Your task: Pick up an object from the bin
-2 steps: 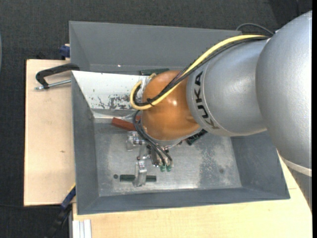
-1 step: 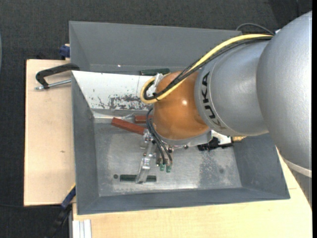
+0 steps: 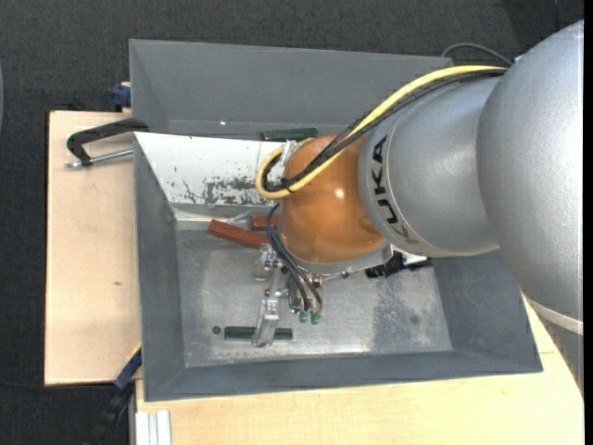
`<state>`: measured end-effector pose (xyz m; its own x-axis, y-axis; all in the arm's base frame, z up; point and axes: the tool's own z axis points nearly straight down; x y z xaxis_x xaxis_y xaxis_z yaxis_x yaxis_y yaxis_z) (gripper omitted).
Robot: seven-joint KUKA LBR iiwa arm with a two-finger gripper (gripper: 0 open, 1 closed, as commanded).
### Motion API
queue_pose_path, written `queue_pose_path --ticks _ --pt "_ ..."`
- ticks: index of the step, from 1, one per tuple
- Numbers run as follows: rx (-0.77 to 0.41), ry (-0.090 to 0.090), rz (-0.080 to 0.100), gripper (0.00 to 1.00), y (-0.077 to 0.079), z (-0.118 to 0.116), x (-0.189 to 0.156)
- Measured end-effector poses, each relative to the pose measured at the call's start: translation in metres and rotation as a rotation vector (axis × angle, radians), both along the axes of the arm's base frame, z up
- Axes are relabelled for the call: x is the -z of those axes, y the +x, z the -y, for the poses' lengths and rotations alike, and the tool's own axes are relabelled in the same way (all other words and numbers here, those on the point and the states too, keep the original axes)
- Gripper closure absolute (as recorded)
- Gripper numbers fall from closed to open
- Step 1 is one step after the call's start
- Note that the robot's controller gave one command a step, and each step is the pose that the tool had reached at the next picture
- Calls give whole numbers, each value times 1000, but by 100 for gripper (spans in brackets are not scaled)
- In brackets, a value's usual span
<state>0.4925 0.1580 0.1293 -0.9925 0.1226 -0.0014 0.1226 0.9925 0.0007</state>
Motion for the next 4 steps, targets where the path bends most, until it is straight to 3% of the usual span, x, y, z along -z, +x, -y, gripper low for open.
queue_pose_path --ticks 1,2,4 --pt "-5 1 -2 0 2 -19 41" --pt "-32 1 -2 100 0 -20 59" --pt "-32 0 -2 100 0 -20 56"
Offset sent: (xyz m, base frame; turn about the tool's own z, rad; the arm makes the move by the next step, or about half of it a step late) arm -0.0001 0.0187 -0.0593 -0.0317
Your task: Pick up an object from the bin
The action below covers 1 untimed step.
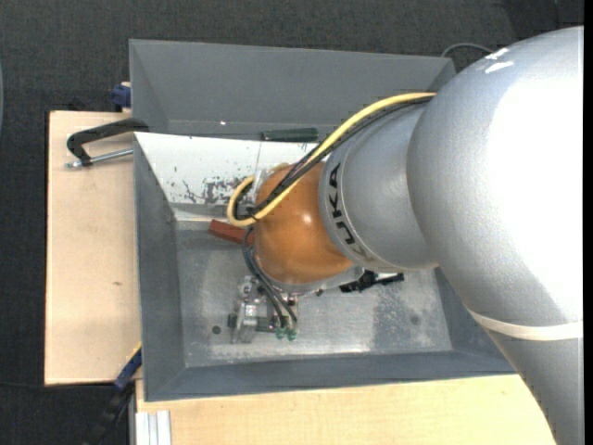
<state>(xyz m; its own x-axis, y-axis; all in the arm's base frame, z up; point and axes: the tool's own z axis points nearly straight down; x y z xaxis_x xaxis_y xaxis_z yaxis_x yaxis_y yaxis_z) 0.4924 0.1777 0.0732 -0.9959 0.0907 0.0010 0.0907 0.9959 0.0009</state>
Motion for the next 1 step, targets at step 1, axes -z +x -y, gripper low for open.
queue_pose_path --ticks 1 --pt "1 0 -1 100 -1 0 -10"
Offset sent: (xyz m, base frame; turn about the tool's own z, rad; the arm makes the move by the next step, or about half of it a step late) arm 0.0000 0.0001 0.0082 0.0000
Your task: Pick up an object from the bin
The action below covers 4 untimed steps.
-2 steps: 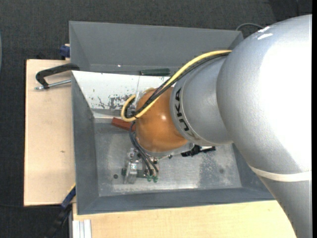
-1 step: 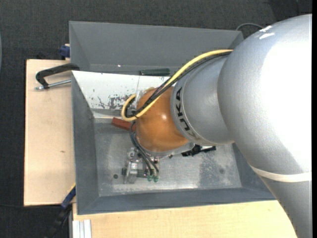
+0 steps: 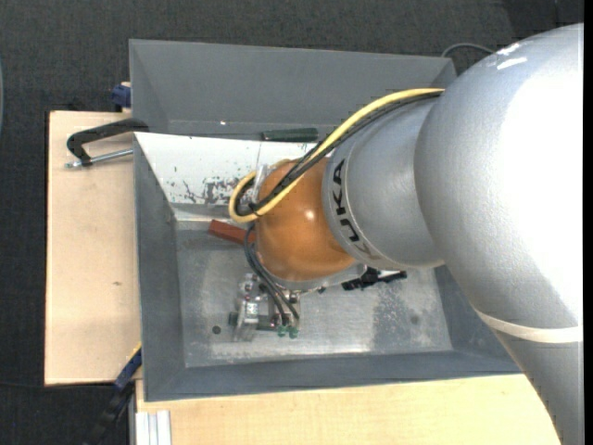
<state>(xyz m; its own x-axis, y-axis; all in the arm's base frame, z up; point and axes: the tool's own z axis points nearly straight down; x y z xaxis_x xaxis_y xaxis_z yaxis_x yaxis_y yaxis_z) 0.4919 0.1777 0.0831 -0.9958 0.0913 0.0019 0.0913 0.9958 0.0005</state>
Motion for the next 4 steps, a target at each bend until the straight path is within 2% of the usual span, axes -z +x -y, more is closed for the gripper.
queue_pose_path --ticks 2,4 --pt "0 -1 -2 100 -1 0 -30" --pt "0 2 6 100 1 -1 -66"
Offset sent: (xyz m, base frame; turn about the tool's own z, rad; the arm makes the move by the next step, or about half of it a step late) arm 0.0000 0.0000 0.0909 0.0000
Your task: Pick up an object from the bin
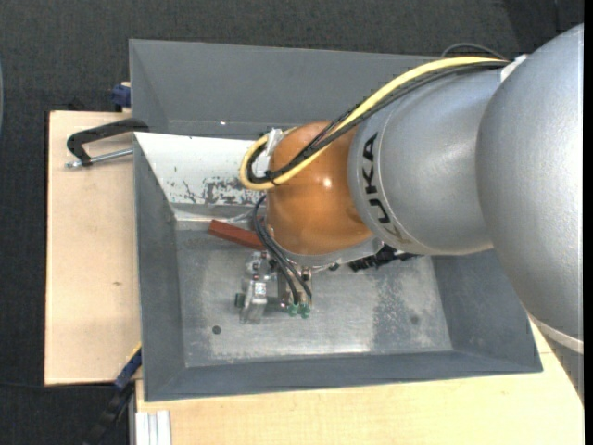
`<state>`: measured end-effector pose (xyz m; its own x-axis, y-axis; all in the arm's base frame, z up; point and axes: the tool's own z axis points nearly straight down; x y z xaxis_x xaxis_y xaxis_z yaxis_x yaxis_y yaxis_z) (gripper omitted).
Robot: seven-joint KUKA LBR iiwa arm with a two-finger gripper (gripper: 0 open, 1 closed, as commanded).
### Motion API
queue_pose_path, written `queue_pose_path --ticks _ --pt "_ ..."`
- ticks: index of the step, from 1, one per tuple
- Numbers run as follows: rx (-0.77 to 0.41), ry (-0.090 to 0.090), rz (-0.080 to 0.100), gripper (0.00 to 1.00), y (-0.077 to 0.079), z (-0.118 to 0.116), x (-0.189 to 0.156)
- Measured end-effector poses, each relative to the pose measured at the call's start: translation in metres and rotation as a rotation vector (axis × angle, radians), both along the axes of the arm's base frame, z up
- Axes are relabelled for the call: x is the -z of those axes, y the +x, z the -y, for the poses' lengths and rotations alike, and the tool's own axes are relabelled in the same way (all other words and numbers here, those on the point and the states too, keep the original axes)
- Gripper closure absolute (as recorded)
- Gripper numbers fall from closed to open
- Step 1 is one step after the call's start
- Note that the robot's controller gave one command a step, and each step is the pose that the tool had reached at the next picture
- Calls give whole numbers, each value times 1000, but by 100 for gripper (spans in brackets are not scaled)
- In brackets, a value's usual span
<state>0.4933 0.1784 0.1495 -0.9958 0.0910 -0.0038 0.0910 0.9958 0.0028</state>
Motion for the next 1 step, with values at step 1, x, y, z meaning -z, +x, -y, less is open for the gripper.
queue_pose_path --ticks 1 --pt "0 0 1 100 0 0 -13"
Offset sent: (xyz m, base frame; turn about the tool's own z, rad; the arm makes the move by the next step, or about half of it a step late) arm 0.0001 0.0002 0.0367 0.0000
